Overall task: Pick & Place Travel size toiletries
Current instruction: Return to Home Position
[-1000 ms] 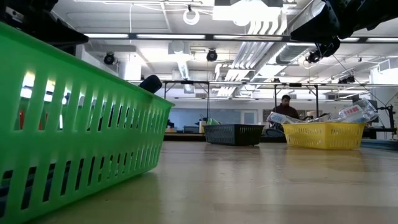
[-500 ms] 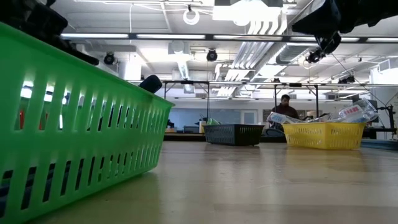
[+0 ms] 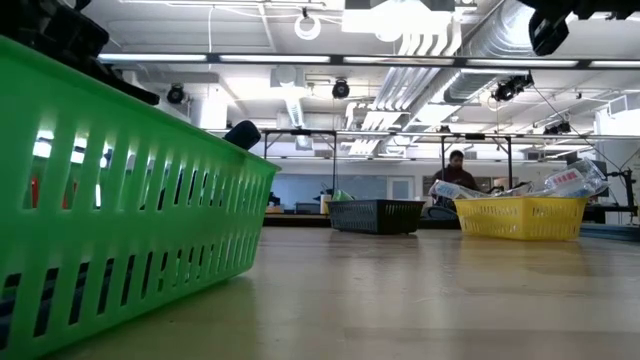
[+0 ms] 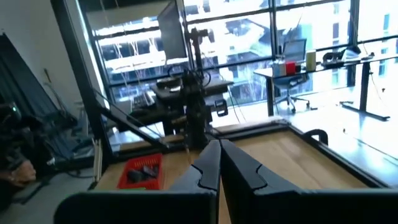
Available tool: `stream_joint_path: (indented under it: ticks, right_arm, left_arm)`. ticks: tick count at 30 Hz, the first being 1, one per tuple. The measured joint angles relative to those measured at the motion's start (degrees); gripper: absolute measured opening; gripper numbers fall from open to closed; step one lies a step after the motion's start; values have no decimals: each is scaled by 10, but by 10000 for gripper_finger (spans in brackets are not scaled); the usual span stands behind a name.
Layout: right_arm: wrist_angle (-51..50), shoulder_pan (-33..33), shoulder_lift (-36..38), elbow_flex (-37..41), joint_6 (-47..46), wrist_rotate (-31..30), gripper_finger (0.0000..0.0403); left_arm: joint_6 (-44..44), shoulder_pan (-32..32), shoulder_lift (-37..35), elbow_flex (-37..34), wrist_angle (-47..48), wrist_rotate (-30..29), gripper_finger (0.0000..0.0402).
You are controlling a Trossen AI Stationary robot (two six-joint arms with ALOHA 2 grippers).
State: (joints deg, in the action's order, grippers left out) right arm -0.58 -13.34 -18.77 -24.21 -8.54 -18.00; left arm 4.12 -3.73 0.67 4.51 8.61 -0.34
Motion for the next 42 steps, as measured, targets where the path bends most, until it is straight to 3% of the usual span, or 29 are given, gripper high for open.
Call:
stream_joint_path:
  ticks: [28,42]
  right_arm:
    - [-101,0,182,0,-9,2,4]
    - [-92,0,184,20,-22,53,4]
  left_arm:
    - [5,0,-2,-2,4,-1,12]
    - [1,0,-2,-2,4,-2,12]
